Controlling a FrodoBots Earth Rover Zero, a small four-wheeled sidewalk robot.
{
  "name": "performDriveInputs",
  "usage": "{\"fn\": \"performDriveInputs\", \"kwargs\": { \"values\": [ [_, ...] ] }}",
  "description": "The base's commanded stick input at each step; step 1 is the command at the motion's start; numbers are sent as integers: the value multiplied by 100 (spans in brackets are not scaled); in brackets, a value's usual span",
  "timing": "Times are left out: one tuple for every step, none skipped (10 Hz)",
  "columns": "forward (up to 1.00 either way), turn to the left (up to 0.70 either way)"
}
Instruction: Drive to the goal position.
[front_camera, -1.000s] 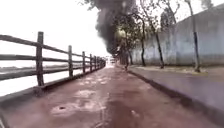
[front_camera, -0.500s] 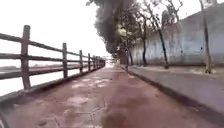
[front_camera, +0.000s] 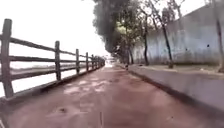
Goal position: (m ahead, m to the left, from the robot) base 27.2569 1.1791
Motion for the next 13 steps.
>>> {"fn": "performDriveInputs", "kwargs": {
  "values": [
    [100,0],
    [100,0],
    [100,0],
    [100,2],
    [100,13],
    [100,30],
    [100,23],
    [100,8],
    [100,0],
    [100,0],
    [100,0],
    [100,0],
    [100,0]
  ]
}}
